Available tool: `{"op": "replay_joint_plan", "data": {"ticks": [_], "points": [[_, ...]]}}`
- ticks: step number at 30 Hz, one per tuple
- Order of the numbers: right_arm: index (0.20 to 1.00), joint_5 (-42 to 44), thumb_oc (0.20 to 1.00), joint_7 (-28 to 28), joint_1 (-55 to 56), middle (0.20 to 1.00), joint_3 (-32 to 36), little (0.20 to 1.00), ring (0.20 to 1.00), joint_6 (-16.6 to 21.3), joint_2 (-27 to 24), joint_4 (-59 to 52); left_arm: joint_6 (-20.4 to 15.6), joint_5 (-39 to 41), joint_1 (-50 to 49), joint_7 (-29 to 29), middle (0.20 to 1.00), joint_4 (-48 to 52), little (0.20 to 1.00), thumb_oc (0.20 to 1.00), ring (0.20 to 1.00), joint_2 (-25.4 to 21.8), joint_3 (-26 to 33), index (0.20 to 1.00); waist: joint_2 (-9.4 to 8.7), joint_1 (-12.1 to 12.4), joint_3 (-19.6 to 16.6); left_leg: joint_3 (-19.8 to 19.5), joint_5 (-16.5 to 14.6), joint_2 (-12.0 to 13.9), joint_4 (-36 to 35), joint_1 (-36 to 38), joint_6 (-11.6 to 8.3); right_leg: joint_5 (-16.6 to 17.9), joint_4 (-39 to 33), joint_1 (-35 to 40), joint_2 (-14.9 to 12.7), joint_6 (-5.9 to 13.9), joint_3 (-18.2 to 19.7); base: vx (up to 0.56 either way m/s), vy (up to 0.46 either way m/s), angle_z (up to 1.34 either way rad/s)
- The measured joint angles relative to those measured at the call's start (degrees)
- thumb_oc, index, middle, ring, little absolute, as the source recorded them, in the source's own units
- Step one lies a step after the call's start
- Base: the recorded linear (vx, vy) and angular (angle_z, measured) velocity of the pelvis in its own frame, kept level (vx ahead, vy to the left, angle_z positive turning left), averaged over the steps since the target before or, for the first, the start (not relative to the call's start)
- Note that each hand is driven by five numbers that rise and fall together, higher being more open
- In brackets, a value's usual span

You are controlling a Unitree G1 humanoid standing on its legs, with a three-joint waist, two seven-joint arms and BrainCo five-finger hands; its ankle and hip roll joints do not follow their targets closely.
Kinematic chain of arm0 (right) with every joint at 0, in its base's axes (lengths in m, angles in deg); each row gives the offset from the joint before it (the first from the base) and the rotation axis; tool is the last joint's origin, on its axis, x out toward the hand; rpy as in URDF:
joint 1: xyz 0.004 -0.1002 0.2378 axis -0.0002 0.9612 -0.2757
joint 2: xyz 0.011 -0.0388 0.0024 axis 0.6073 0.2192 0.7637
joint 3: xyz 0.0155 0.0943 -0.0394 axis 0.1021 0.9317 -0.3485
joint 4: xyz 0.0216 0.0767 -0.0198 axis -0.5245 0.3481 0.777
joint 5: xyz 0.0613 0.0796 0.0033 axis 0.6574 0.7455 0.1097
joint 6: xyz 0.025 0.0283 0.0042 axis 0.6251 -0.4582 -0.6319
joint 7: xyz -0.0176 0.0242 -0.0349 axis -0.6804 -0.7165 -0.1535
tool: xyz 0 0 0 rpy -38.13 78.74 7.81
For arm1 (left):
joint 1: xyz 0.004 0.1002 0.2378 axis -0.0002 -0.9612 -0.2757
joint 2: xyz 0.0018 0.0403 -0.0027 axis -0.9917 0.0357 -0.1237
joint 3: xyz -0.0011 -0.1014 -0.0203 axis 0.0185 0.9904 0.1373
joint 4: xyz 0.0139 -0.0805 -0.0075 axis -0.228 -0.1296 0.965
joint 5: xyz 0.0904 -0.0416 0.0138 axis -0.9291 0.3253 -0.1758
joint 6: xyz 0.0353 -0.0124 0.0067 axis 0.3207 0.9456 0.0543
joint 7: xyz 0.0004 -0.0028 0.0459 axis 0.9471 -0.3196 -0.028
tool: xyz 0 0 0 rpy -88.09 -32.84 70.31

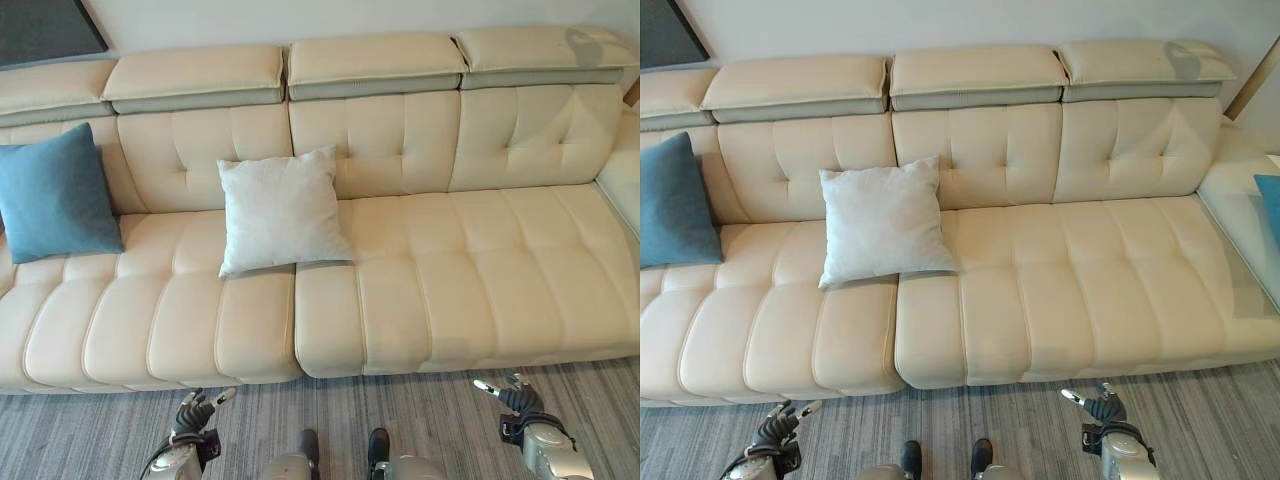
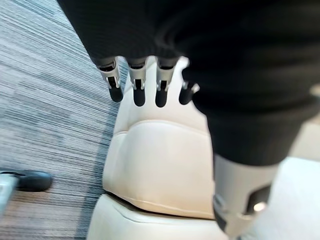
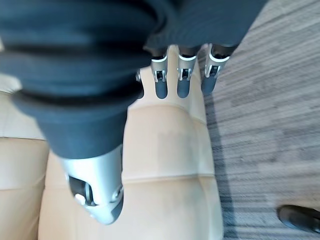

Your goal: Pick up all the scattered cushions and arrange them neatly on the sofa.

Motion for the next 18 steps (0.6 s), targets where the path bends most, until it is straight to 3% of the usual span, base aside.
{"op": "replay_joint_plan", "data": {"ticks": [1, 2, 3, 9, 10, 13, 15, 17, 18], "points": [[1.0, 0.0, 1.0, 0.0, 0.0, 1.0, 0.0, 1.0, 1.0, -0.1, 0.3, -0.2, 0.1, 0.0, 0.0, 0.1, 1.0, 0.1, 1.0, 1.0, 1.0, 0.1, -0.2, 1.0, 0.04, 0.0, -0.1, 0.3, -0.2, 0.2, -1.9, 1.5, 0.28, 1.2, -1.7, 1.1, 0.2, -0.18, -0.1, 0.0, 0.069, -0.12], [1.0, 0.0, 1.0, 0.0, -0.1, 1.0, -0.3, 1.0, 1.0, -0.1, 0.5, -0.7, 0.2, 0.0, -0.9, 0.3, 1.0, 0.5, 1.0, 1.0, 1.0, 0.8, -0.3, 1.0, 1.65, -0.3, -0.6, 1.0, -1.0, 1.0, -6.3, 3.7, 1.59, 2.1, -4.4, 3.0, 1.9, 1.13, -0.1, -0.01, 0.116, -0.03], [1.0, 0.0, 1.0, 0.0, -0.1, 1.0, -0.5, 1.0, 1.0, -0.4, 1.1, -0.4, 0.3, -0.4, -0.7, 0.3, 1.0, 0.3, 1.0, 1.0, 1.0, 0.9, -0.3, 1.0, 1.4, -0.8, -0.8, 1.0, -0.9, 0.8, -8.9, 4.5, 1.96, 2.8, -6.2, 3.7, 1.8, 2.11, -0.1, -0.02, 0.083, 0.07], [1.0, 0.0, 1.0, 0.0, 2.1, 1.0, -0.5, 1.0, 1.0, -0.5, 2.3, -1.5, 0.8, -2.4, -1.2, 0.9, 1.0, 2.1, 1.0, 1.0, 1.0, 0.8, -0.3, 1.0, 1.2, -1.6, -1.4, 1.3, 0.5, -1.1, -8.4, 4.9, 3.05, 4.1, -6.9, 3.9, 0.0, 3.37, 0.3, -0.06, 0.127, 0.02], [1.0, 0.0, 1.0, -0.1, 2.6, 1.0, -0.5, 1.0, 1.0, -0.5, 2.5, -1.4, 1.0, -2.7, -1.2, 0.9, 1.0, 2.0, 1.0, 1.0, 1.0, 0.8, -0.4, 1.0, 1.27, -1.7, -1.4, 1.6, 0.6, -1.4, -8.4, 5.1, 3.1, 5.2, -6.9, 3.5, -0.2, 2.7, 0.7, -0.08, 0.121, -0.22], [1.0, 0.1, 1.0, -0.1, 2.7, 1.0, -0.2, 1.0, 1.0, -0.3, 3.3, -1.5, 1.2, -2.7, -1.2, 1.1, 1.0, 1.8, 1.0, 1.0, 1.0, 0.4, -0.5, 1.0, 1.2, -2.8, -1.4, 4.2, 0.4, -1.7, -8.4, 5.9, 3.32, 6.0, -6.9, 3.3, -0.3, 3.18, 3.1, -0.14, 0.132, -0.55], [1.0, 0.1, 1.0, -0.1, 2.8, 1.0, 0.3, 1.0, 1.0, -0.2, 4.3, -2.1, 1.3, -4.6, -1.0, 1.4, 1.0, 1.6, 1.0, 1.0, 1.0, -0.5, -2.8, 1.0, 1.1, -4.4, -1.4, 9.5, 0.4, -2.1, -8.4, 5.7, 3.4, 9.0, -6.6, 0.5, -0.1, 4.47, 8.3, -0.2, 0.154, -1.37], [1.0, 0.1, 1.0, -0.1, 2.2, 1.0, 0.6, 1.0, 1.0, -0.4, 4.6, -2.0, 1.4, -4.9, -0.3, 1.9, 1.0, 1.6, 1.0, 1.0, 1.0, -0.6, -2.9, 1.0, 1.1, -6.1, -1.4, 16.3, -0.5, -1.9, -8.4, 5.7, 4.73, 12.2, -6.9, -2.5, 0.6, 8.48, 12.9, -0.1, 0.081, -1.73], [1.0, 0.1, 1.0, 0.0, 1.7, 1.0, 1.1, 1.0, 1.0, -0.4, 4.6, -2.0, 1.5, -5.0, 0.3, 2.0, 1.0, 1.3, 1.0, 1.0, 1.0, -0.9, -2.4, 1.0, 1.23, -6.9, -1.2, 20.4, -1.9, -0.9, -8.9, 5.8, 6.55, 8.7, -6.8, -3.2, 0.0, 10.87, 10.2, -0.15, -0.025, -1.67]]}}
